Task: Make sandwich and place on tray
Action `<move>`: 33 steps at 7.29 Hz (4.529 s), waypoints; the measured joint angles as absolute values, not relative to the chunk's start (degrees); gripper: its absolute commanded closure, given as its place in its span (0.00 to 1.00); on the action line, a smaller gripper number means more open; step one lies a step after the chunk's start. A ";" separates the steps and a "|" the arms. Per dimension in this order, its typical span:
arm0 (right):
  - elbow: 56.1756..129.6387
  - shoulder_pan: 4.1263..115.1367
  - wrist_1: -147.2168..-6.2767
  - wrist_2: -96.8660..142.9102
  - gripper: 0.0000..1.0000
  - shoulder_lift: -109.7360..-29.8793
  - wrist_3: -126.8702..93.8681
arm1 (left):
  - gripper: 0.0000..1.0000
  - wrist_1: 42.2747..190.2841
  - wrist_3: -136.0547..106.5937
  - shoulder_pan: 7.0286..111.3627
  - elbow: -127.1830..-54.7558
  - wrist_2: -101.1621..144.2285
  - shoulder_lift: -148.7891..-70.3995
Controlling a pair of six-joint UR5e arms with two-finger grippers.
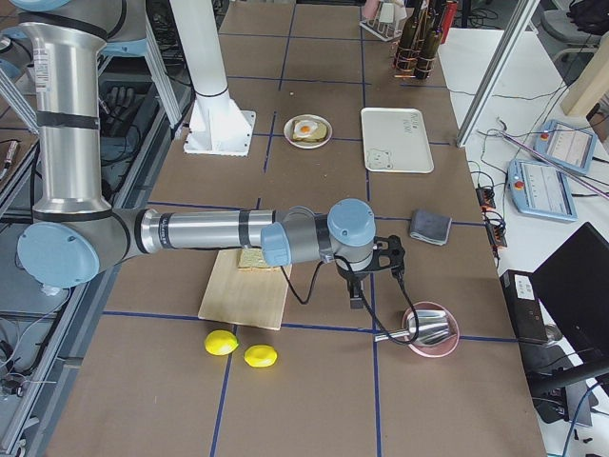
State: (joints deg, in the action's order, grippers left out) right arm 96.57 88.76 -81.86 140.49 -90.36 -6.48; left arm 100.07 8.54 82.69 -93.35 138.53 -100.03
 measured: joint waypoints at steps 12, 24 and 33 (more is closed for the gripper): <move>108.49 58.58 -46.90 129.28 0.00 -113.55 -53.57 | 0.00 117.39 -48.30 59.03 -99.30 131.65 -107.31; 103.47 39.56 -28.83 118.46 0.53 -121.03 -65.69 | 0.00 118.21 -52.22 56.95 -100.45 130.17 -108.18; 105.04 39.30 -28.64 118.65 1.00 -120.65 -65.36 | 0.00 118.21 -52.05 56.95 -100.13 130.17 -108.19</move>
